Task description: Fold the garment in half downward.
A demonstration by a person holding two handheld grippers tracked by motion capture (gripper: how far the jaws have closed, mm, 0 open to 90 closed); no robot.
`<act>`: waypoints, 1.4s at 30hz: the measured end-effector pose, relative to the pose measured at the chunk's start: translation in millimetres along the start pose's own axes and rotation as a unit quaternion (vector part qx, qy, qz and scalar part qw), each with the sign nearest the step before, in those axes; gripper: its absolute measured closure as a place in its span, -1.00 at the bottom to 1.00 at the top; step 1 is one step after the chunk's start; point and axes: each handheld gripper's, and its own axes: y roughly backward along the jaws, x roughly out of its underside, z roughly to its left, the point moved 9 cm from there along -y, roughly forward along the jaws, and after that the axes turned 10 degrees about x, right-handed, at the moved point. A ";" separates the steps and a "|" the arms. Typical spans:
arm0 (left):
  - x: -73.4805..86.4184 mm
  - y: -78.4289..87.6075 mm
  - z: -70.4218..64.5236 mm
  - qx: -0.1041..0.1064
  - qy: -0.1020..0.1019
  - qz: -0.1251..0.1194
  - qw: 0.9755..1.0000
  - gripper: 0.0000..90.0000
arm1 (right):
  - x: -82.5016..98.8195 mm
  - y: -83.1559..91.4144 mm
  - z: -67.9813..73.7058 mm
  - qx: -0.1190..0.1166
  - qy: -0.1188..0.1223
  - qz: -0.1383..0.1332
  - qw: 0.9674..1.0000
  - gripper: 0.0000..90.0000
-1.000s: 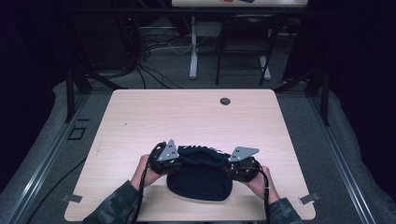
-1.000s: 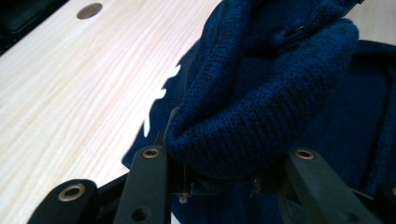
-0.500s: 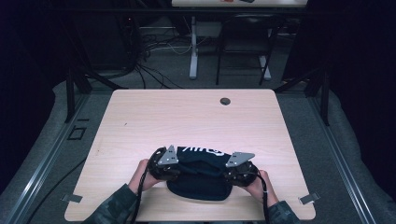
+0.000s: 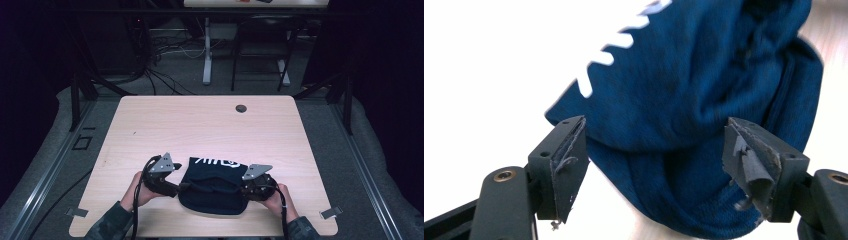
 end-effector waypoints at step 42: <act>27.7 -66.3 9.9 -0.030 0.035 0.076 0.996 -0.63 | 5.5 -8.0 7.0 0.024 -0.117 0.010 0.993 -0.67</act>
